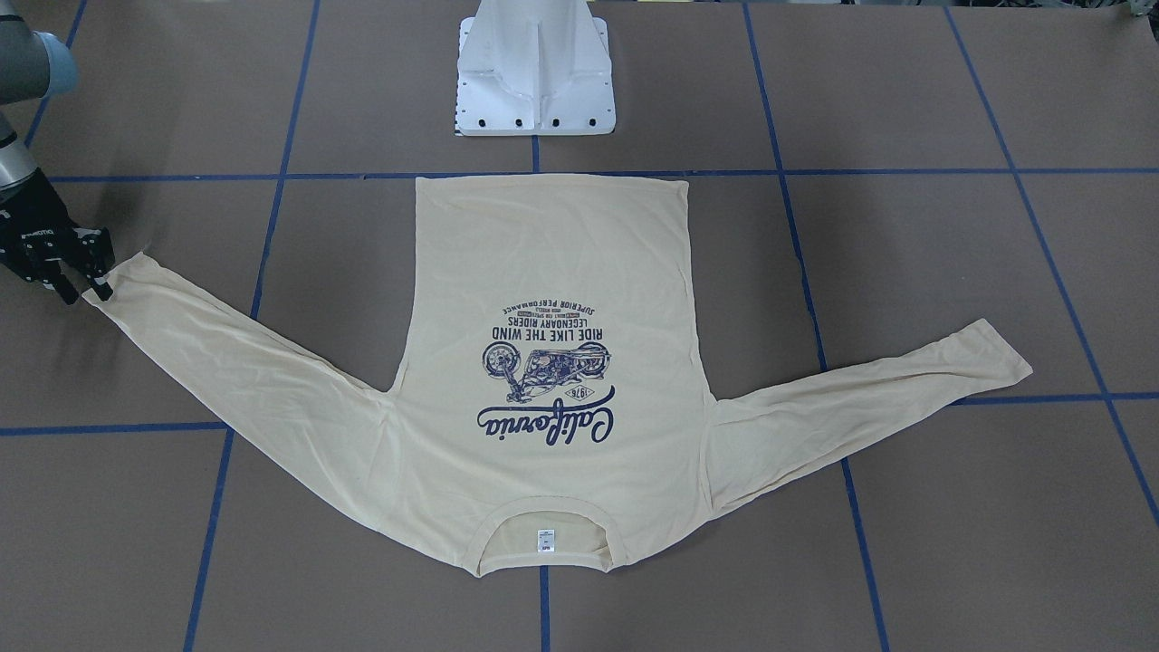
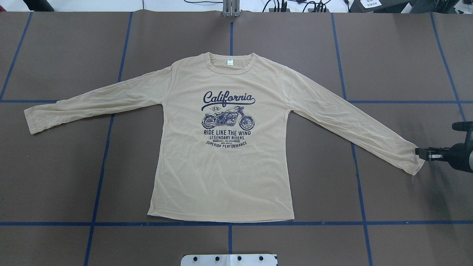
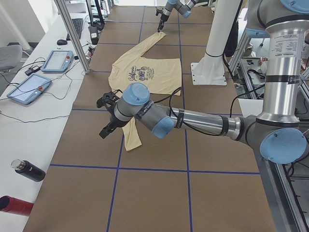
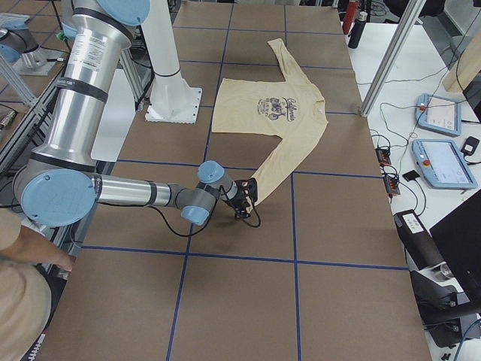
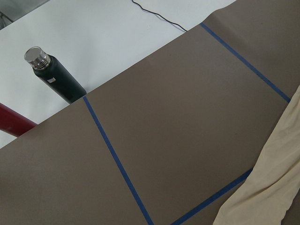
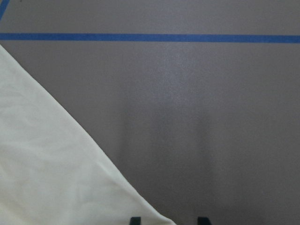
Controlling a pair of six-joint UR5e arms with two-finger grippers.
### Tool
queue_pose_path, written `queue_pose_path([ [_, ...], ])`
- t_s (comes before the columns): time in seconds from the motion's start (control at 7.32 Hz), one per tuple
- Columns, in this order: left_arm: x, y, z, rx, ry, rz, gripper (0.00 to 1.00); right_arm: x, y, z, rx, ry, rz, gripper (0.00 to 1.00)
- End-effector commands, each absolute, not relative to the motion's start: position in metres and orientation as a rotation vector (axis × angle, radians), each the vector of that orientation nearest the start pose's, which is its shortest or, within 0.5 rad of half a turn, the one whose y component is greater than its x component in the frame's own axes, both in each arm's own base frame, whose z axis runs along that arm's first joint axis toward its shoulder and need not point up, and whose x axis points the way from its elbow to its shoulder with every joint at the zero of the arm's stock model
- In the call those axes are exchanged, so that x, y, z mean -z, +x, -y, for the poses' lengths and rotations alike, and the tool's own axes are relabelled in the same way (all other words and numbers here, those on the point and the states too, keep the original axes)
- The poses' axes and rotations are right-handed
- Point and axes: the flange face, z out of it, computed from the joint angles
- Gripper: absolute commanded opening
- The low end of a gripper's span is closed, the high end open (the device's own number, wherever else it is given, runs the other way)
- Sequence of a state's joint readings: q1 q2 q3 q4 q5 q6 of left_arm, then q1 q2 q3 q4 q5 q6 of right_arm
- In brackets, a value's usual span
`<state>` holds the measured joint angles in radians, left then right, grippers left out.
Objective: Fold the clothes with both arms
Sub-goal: 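Move the right gripper to the nearest sleeve cuff and grasp it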
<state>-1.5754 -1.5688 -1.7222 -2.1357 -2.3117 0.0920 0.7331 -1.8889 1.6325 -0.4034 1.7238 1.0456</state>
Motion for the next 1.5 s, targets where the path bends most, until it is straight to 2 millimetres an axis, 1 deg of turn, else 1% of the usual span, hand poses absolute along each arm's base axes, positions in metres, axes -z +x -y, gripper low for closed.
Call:
queue_pose_path([
  [0.0,-0.522,-0.068,0.509,-0.343,0.712,-0.677,1.00,-0.648,-0.209,0.344,-0.119,0.418,0.819,0.44],
  [0.27,-0.523,-0.068,0.508,-0.343,0.710,-0.677,1.00,-0.651,-0.207,0.341,-0.116,0.412,0.813,0.44],
  [0.41,-0.523,-0.068,0.508,-0.343,0.710,-0.677,1.00,-0.651,-0.207,0.341,-0.116,0.412,0.813,0.38],
  [0.55,-0.523,-0.068,0.508,-0.341,0.710,-0.678,1.00,-0.651,-0.207,0.341,-0.116,0.412,0.813,0.13],
  [0.68,-0.523,-0.068,0.508,-0.341,0.710,-0.678,1.00,-0.652,-0.206,0.339,-0.115,0.409,0.810,0.00],
  [0.82,-0.523,-0.068,0.508,-0.341,0.709,-0.678,1.00,-0.653,-0.204,0.338,-0.115,0.407,0.807,0.00],
  [0.96,-0.523,-0.068,0.508,-0.341,0.708,-0.678,1.00,-0.649,-0.205,0.338,-0.111,0.410,0.815,0.00],
  [1.09,-0.522,-0.068,0.508,-0.343,0.712,-0.677,1.00,-0.628,-0.208,0.340,-0.104,0.427,0.850,0.00],
  [1.37,-0.526,-0.068,0.504,-0.341,0.706,-0.678,1.00,-0.573,-0.215,0.350,-0.104,0.447,0.897,0.00],
])
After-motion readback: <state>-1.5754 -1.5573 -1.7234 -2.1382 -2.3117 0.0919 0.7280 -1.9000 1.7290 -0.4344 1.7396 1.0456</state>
